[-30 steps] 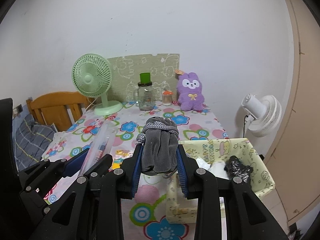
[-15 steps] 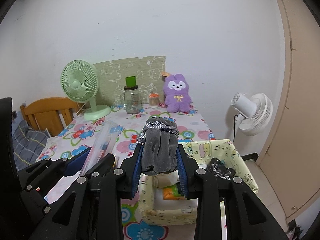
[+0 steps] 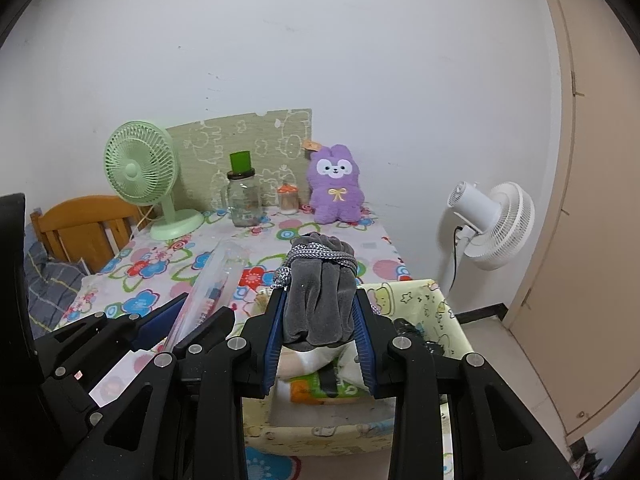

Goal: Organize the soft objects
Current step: 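Lower both items into the box and open both grippers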

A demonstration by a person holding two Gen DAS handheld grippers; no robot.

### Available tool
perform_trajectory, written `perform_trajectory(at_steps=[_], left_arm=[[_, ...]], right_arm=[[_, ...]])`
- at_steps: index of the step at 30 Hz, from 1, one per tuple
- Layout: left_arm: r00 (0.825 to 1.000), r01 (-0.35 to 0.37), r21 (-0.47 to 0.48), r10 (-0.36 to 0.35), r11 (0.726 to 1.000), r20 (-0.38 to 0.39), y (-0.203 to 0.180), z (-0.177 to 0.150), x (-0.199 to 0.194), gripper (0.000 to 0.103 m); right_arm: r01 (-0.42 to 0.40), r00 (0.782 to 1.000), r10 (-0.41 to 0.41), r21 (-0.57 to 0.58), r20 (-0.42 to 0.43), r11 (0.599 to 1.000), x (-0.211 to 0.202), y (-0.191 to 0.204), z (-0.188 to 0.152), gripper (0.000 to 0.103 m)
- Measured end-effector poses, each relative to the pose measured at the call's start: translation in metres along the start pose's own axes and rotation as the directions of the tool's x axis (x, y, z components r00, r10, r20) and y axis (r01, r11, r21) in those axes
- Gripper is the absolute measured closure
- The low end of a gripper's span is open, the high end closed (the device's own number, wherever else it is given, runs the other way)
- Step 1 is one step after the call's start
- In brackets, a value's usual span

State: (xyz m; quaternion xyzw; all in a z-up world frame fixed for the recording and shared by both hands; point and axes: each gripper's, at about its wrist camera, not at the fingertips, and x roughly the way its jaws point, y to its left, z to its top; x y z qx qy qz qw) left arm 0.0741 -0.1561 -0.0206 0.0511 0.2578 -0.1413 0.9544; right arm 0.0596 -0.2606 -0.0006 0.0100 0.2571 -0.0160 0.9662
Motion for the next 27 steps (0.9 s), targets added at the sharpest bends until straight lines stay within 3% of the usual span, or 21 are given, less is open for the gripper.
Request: perform_trajectory(at_steps=[27], left_arm=[[0.990, 0.088, 0.050, -0.082, 0.995, -0.113, -0.039, -0.002, 0.063, 0.076]], right_arm=[[0.063, 0.995, -0.056, 0.076, -0.085, 0.995, 0.049, -0.051, -0.015, 0.067]])
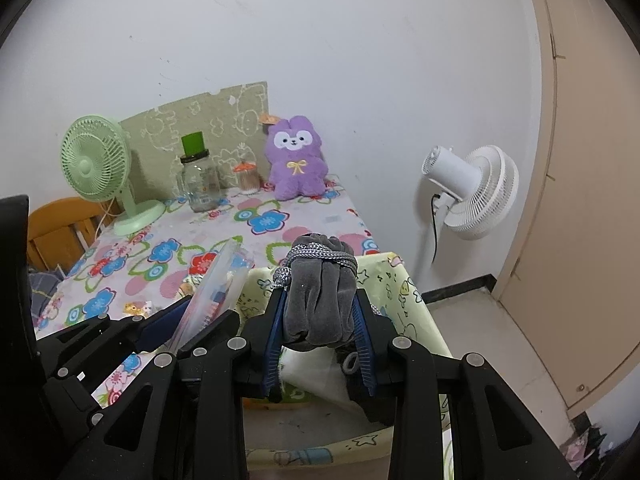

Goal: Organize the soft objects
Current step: 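Lower both items into the box and open both grippers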

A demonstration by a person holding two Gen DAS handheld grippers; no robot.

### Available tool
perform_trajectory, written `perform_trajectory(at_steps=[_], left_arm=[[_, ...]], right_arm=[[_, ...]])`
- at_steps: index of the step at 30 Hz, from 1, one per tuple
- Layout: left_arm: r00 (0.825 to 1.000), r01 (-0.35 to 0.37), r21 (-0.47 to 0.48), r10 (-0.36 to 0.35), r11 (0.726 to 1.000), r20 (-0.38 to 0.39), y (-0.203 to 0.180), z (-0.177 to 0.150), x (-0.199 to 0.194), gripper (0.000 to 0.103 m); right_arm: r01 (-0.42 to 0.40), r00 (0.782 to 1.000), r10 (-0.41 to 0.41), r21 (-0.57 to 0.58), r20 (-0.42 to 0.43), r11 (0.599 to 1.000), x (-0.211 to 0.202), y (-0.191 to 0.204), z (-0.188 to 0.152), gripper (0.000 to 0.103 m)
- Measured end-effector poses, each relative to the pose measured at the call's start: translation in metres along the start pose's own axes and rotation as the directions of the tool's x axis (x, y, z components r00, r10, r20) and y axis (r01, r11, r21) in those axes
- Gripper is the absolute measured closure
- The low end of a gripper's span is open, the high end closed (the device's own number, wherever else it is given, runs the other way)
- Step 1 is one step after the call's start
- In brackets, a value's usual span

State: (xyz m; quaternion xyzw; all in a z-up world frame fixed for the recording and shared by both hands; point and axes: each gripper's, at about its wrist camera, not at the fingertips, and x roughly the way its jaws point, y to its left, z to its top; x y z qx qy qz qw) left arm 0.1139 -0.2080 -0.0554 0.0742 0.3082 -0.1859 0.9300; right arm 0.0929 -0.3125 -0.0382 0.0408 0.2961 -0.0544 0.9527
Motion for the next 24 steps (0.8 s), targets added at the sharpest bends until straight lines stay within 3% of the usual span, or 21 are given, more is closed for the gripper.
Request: perform_trajectory(at_steps=[10, 15, 22, 24], left_arm=[[0.998, 0.015, 0.056, -0.012, 0.998, -0.055, -0.007, -0.012, 0.010, 0.058], [0.999, 0.013, 0.073, -0.009, 0.997, -0.045, -0.008, -0.014, 0.005, 0.037], [0.998, 0.028, 0.084, -0.024, 0.996, -0.050, -0.007, -0.016, 0.000, 0.030], [0.998, 0.035, 0.082, -0.031, 0.996, -0.051, -0.007, -0.017, -0.002, 0.027]], right_arm=[[-0.012, 0.998, 0.013, 0.019, -0.060, 1.000, 0.015, -0.007, -0.014, 0.067], [-0.019, 0.998, 0.020, 0.019, -0.067, 1.000, 0.015, -0.006, -0.017, 0.067], [-0.042, 0.996, 0.043, 0.021, -0.079, 0.999, 0.017, -0.002, -0.017, 0.066], [-0.048, 0.995, 0.049, 0.021, -0.081, 0.999, 0.016, -0.002, -0.018, 0.062]])
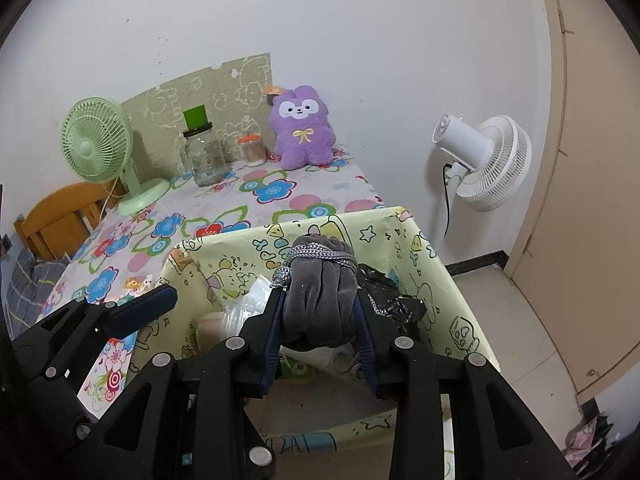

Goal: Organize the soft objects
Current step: 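Lower both items into the box and open both grippers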

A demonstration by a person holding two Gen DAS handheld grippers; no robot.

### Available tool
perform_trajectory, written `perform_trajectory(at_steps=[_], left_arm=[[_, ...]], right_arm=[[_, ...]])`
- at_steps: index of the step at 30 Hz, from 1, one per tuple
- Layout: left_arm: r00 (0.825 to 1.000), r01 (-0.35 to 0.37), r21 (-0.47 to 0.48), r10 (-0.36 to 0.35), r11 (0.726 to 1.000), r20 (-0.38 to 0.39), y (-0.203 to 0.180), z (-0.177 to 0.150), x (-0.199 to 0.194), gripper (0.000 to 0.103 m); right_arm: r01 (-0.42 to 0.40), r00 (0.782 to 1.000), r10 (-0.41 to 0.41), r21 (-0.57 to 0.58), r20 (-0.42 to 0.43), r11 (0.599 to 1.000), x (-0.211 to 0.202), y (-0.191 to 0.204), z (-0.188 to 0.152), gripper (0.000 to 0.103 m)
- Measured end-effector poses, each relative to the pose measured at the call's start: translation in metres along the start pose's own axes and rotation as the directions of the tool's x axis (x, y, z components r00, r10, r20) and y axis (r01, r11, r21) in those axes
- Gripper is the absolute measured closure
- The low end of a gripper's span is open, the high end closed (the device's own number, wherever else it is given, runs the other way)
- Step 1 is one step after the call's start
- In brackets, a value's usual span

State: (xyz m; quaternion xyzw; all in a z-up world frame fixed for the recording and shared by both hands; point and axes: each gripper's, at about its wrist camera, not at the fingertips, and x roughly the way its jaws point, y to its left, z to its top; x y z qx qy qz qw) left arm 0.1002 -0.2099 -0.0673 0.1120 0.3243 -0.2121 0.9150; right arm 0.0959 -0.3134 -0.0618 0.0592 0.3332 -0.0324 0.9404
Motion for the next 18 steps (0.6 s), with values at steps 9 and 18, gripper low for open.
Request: perform_trajectory(at_steps=[9, 18], left_arm=[[1.000, 0.007, 0.001, -0.007, 1.000, 0.020, -0.001, -0.003, -0.013, 0.015], [0.999, -0.015, -0.039, 0.016, 0.999, 0.029, 0.010, -0.006, -0.027, 0.009]], right_arm=[[0.037, 0.999, -0.036, -0.009, 0.033, 0.999, -0.012, 0.005, -0.002, 0.035], [0.058, 0.997, -0.056, -0.019, 0.056, 0.998, -0.027, 0.014, -0.002, 0.018]])
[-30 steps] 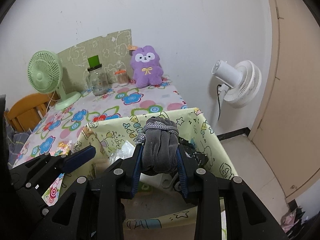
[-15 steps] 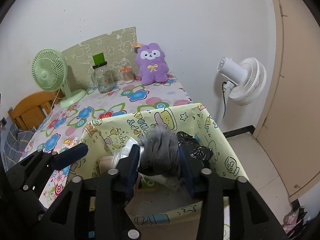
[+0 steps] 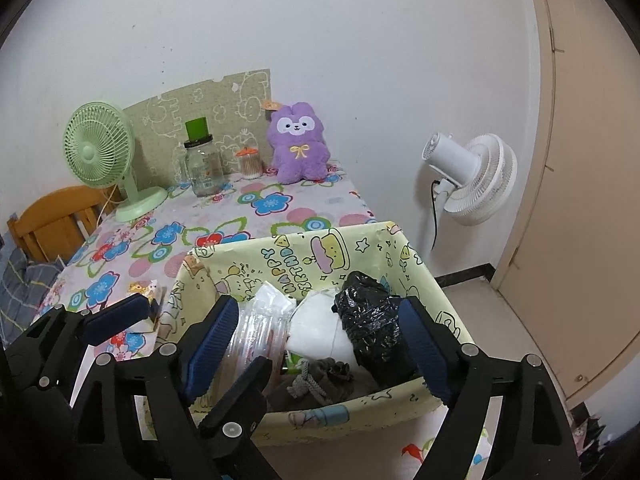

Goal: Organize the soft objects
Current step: 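Lower both items into the box and open both grippers, then withdraw both grippers from the box and move toward the pink tissue pack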

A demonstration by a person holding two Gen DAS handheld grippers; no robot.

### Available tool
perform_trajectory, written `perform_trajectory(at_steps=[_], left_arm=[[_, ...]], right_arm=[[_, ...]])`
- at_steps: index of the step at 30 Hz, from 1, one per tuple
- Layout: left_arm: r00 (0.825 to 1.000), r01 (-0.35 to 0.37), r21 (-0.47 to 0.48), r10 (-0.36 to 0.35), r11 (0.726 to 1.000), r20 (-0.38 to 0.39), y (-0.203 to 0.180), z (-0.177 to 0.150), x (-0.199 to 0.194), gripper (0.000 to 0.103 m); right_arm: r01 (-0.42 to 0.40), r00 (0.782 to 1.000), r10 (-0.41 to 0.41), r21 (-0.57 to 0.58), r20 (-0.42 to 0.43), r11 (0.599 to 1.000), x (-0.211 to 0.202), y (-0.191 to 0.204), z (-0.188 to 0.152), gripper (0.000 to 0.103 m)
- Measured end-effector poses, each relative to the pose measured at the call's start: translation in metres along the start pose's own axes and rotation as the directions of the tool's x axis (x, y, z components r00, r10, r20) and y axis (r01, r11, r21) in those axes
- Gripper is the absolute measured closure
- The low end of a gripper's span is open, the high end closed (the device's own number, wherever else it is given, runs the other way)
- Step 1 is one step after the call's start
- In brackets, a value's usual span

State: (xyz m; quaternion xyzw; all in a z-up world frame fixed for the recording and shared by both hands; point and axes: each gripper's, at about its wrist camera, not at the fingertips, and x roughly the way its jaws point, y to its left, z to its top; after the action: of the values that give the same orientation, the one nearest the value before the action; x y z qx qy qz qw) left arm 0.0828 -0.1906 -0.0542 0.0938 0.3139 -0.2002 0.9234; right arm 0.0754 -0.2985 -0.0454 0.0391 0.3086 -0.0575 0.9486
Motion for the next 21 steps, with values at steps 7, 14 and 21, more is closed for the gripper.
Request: perform_trajectory(at_steps=[7, 14, 21], left_arm=[[0.999, -0.015, -0.015, 0.015, 1.000, 0.034, 0.008, -0.001, -0.017, 0.006], [0.998, -0.026, -0.031, 0.027, 0.999, 0.054, 0.016, -0.002, -0.032, 0.005], [0.996, -0.048, -0.044, 0.051, 0.998, 0.075, 0.027, -0.004, -0.045, 0.004]], right_arm=[[0.002, 1.000, -0.002, 0.001, 0.025, 1.000, -0.014, 0.011, 0.002, 0.014], [0.003, 0.999, -0.003, -0.001, 0.039, 1.000, -0.028, 0.022, 0.004, 0.013], [0.004, 0.998, -0.003, -0.017, 0.061, 1.000, -0.038, 0.036, 0.005, 0.010]])
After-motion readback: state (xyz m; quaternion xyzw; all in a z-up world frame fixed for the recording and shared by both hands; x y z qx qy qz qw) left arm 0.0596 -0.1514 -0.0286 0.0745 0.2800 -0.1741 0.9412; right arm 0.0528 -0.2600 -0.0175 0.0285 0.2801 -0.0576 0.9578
